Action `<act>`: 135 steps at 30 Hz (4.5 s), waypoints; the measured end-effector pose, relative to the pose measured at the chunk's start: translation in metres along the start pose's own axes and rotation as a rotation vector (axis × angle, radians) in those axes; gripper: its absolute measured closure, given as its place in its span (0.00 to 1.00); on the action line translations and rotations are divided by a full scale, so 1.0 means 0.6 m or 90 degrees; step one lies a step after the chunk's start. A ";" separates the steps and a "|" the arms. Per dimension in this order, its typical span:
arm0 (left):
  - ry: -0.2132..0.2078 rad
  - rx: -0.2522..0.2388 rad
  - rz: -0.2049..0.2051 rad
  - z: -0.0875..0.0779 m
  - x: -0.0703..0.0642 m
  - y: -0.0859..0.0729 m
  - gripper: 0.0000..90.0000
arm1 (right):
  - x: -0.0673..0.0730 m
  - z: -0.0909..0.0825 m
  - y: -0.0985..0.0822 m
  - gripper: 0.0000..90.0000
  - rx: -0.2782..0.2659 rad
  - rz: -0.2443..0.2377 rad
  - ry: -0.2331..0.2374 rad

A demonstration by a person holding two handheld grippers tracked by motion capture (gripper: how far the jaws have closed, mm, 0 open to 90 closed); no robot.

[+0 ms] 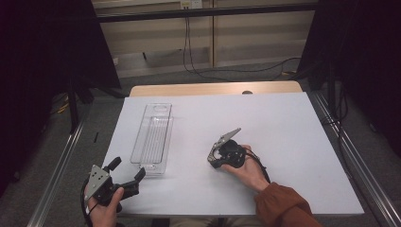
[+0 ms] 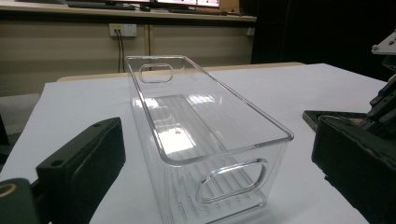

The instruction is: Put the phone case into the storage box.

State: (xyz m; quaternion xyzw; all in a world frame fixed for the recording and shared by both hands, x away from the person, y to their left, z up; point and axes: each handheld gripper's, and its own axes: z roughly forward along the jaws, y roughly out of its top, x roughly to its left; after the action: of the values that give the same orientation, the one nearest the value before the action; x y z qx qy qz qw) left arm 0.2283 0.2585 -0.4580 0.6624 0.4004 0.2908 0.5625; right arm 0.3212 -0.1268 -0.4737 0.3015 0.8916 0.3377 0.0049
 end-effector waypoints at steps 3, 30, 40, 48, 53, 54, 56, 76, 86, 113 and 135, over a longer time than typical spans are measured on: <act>0.000 0.000 0.000 0.000 0.000 0.000 0.03 | -0.004 0.000 0.000 1.00 -0.004 0.002 -0.001; 0.002 0.001 -0.001 0.001 -0.001 0.000 0.03 | -0.039 0.000 -0.001 1.00 -0.037 0.050 -0.016; 0.002 0.001 0.000 0.001 0.000 0.000 0.03 | -0.049 -0.003 -0.002 1.00 -0.043 0.067 -0.028; 0.003 0.001 0.000 0.001 0.000 0.000 0.03 | -0.054 -0.005 -0.004 1.00 -0.048 0.080 -0.046; 0.000 0.001 0.001 0.000 0.001 0.000 0.03 | -0.056 -0.005 -0.005 1.00 -0.054 0.081 -0.053; 0.001 0.000 0.000 0.001 0.000 0.000 0.03 | -0.057 -0.005 -0.005 1.00 -0.056 0.085 -0.054; 0.004 0.001 0.003 0.001 0.000 0.000 0.03 | -0.057 -0.005 -0.005 1.00 -0.055 0.082 -0.065; 0.004 0.002 0.002 0.001 0.000 0.000 0.03 | -0.063 -0.007 -0.011 1.00 -0.075 0.083 -0.061; 0.001 0.001 0.002 0.000 0.000 0.000 0.03 | -0.045 -0.022 -0.008 0.89 -0.098 0.037 -0.022; 0.003 0.003 0.002 0.001 0.000 0.000 0.03 | -0.042 -0.077 -0.015 0.08 -0.124 0.040 -0.035; -0.005 0.003 0.001 0.003 -0.001 -0.001 0.03 | -0.084 -0.119 -0.053 0.07 -0.066 0.085 -0.073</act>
State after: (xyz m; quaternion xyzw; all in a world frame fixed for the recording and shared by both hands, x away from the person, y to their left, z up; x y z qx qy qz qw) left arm 0.2293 0.2573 -0.4585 0.6652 0.3982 0.2879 0.5622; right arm 0.3301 -0.2156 -0.4477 0.3784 0.8493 0.3650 0.0492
